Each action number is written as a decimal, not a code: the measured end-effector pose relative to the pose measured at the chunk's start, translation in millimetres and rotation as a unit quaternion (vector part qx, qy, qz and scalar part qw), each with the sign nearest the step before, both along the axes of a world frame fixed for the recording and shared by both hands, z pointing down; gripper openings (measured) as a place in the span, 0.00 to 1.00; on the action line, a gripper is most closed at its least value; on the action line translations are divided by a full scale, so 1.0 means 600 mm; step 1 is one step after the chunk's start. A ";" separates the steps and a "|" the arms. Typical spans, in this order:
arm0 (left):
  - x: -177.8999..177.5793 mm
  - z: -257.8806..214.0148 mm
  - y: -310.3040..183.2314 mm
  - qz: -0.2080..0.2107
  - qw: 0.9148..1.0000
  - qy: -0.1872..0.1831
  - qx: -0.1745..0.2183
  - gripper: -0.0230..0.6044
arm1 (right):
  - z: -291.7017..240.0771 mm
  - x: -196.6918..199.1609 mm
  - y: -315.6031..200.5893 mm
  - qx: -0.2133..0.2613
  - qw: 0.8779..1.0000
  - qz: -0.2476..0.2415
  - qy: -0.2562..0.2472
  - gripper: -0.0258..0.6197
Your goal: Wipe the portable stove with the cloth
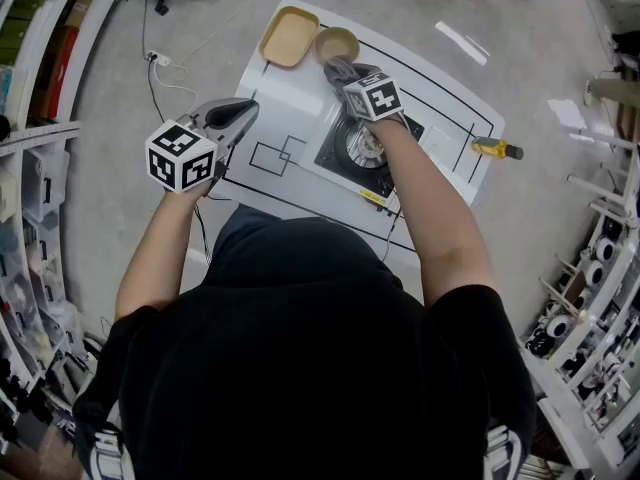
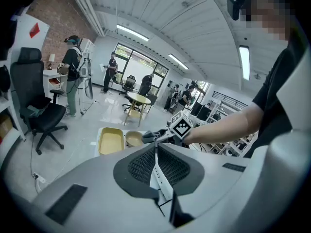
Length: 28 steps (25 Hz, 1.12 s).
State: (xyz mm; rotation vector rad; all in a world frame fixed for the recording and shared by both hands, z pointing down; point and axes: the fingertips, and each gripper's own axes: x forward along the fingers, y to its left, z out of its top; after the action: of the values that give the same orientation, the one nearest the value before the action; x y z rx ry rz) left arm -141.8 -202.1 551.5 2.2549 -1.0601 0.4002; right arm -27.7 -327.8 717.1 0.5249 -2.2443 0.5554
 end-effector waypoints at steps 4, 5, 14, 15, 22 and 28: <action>0.003 0.001 -0.001 0.004 1.000 -0.001 -0.002 0.09 | -0.004 0.013 -0.023 -0.011 0.999 0.044 -0.030 0.36; 0.005 0.002 -0.002 0.007 1.000 -0.002 -0.003 0.09 | -0.004 0.018 -0.027 -0.015 0.998 0.056 -0.040 0.36; 0.030 -0.002 -0.009 0.025 1.000 -0.001 -0.002 0.09 | -0.007 0.095 -0.036 -0.026 0.990 0.125 -0.061 0.36; 0.034 -0.002 -0.009 0.029 1.000 0.000 -0.003 0.09 | -0.007 0.106 -0.035 -0.026 0.989 0.131 -0.062 0.36; 0.067 -0.004 -0.021 0.051 0.999 0.001 -0.002 0.09 | -0.002 0.188 -0.023 -0.037 0.980 0.181 -0.072 0.36; 0.113 -0.014 -0.029 0.080 0.997 0.002 0.003 0.09 | -0.004 0.278 -0.007 -0.041 0.970 0.228 -0.077 0.36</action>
State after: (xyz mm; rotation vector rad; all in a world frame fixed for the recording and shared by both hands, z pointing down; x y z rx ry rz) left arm -74.1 -219.7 542.9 2.3541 -0.8817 0.4586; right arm 138.8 -331.7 714.6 0.9954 -2.2370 0.9441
